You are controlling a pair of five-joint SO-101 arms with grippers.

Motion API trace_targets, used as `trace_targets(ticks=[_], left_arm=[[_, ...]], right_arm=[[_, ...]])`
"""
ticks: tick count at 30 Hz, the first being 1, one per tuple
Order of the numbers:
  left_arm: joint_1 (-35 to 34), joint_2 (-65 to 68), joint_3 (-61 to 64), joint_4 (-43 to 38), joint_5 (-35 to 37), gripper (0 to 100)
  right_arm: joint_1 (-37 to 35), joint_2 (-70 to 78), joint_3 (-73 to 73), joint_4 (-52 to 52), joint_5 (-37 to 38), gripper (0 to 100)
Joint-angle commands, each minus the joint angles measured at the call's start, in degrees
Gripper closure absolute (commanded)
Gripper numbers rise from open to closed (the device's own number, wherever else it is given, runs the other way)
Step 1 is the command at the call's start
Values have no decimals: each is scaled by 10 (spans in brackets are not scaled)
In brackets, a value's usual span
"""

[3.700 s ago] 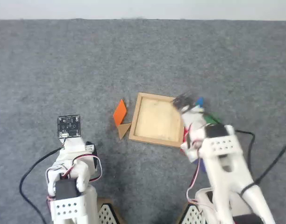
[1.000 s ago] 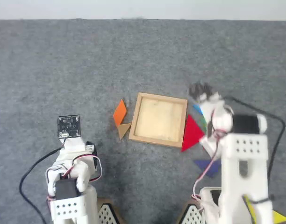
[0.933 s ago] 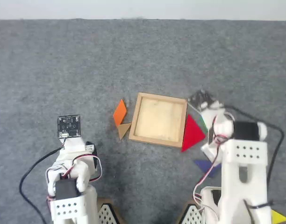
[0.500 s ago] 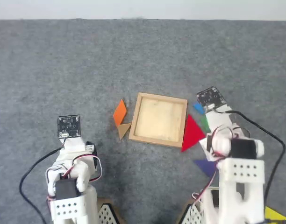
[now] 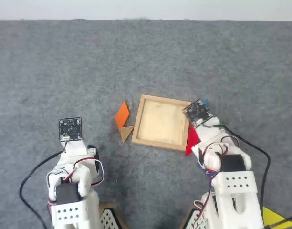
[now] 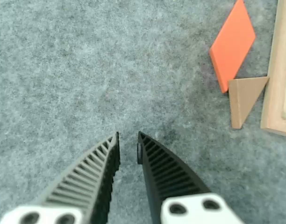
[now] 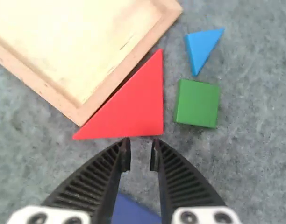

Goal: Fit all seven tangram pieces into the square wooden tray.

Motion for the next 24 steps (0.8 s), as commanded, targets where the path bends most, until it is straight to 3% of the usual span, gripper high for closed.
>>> trace_targets(ticks=[1, 9, 24], left_arm=[[-2, -11, -7, 3, 5, 943], [-2, -11, -7, 3, 5, 943], [-2, -11, -7, 3, 5, 943]], right_arm=[[-6, -15, 2, -23, 18, 922], [2, -17, 45, -85, 19, 922], [36, -17, 48, -70, 43, 921]])
